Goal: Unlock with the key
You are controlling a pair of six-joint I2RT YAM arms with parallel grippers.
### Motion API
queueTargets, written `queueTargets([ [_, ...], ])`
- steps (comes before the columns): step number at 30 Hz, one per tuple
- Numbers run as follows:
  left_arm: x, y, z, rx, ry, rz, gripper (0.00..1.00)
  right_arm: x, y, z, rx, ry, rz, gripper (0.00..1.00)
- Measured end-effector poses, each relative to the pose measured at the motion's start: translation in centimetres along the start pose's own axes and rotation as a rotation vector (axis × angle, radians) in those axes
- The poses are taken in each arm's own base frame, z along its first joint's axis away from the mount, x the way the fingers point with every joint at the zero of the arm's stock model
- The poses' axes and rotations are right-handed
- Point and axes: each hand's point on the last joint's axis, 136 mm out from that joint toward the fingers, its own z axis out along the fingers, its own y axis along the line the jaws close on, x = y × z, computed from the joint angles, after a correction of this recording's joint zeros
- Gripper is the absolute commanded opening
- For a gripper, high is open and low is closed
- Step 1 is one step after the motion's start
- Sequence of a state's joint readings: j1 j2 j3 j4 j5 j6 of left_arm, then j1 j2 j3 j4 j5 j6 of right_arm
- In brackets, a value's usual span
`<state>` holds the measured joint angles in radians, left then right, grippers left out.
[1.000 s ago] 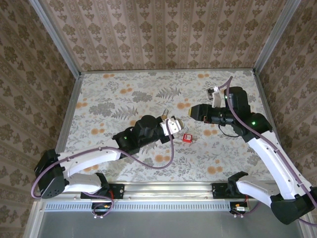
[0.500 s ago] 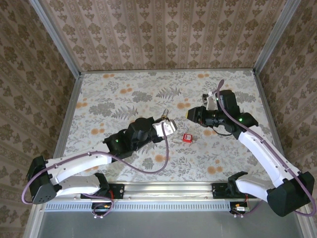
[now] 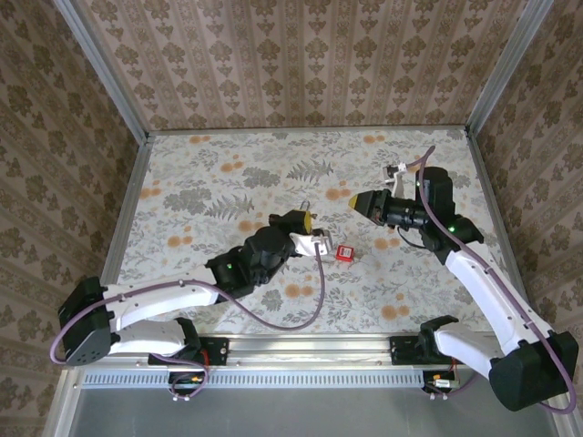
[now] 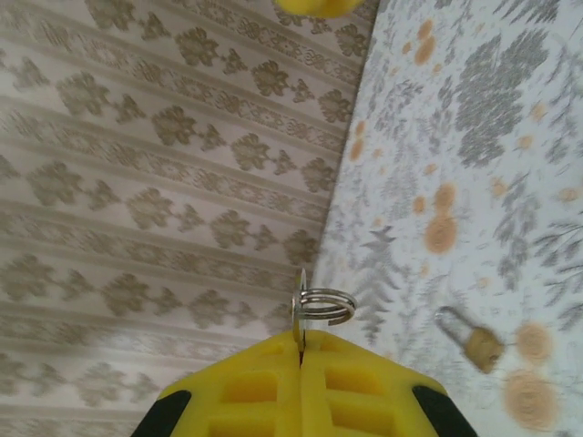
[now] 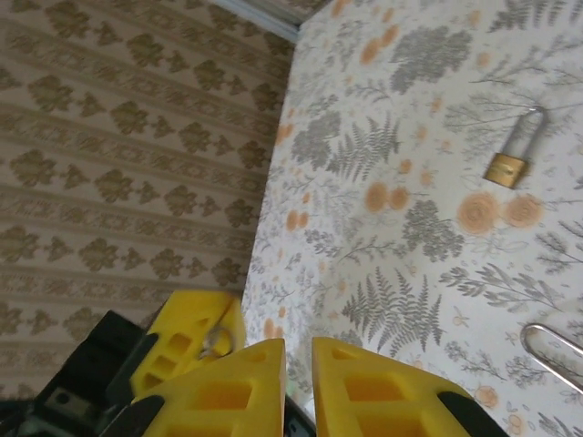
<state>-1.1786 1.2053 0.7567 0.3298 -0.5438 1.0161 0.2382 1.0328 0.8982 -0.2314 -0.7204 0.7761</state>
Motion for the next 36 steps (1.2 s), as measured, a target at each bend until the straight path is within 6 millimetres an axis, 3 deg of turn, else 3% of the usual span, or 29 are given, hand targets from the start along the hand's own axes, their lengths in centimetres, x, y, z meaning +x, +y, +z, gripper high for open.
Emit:
queueTargets([
  [10, 0.9, -2.2, 3.2, -0.130, 0.082, 0.391, 0.00, 0.0, 2.5, -0.9, -0.118, -0.011, -0.192, 0.19],
  [13, 0.7, -2.3, 3.6, -0.172, 0.088, 0.453, 0.00, 0.4, 2.5, -0.6, -0.152, -0.004, -0.222, 0.20],
  [19, -0.8, -0.7, 2.9, -0.297, 0.054, 0.480, 0.00, 1.3, 2.4, 0.0, -0.219, 0.037, -0.249, 0.22],
  [25, -1.3, -0.4, 2.1, -0.340, 0.031, 0.472, 0.00, 2.2, 2.4, 0.1, -0.260, 0.075, -0.253, 0.24],
  [29, -1.7, -0.2, 1.9, -0.356, 0.020, 0.461, 0.00, 2.3, 2.1, 0.5, -0.267, 0.088, -0.235, 0.36],
  [36, -2.1, -0.7, 1.8, -0.352, 0.005, 0.465, 0.00, 2.6, 0.6, 1.6, -0.260, 0.118, -0.171, 0.41],
])
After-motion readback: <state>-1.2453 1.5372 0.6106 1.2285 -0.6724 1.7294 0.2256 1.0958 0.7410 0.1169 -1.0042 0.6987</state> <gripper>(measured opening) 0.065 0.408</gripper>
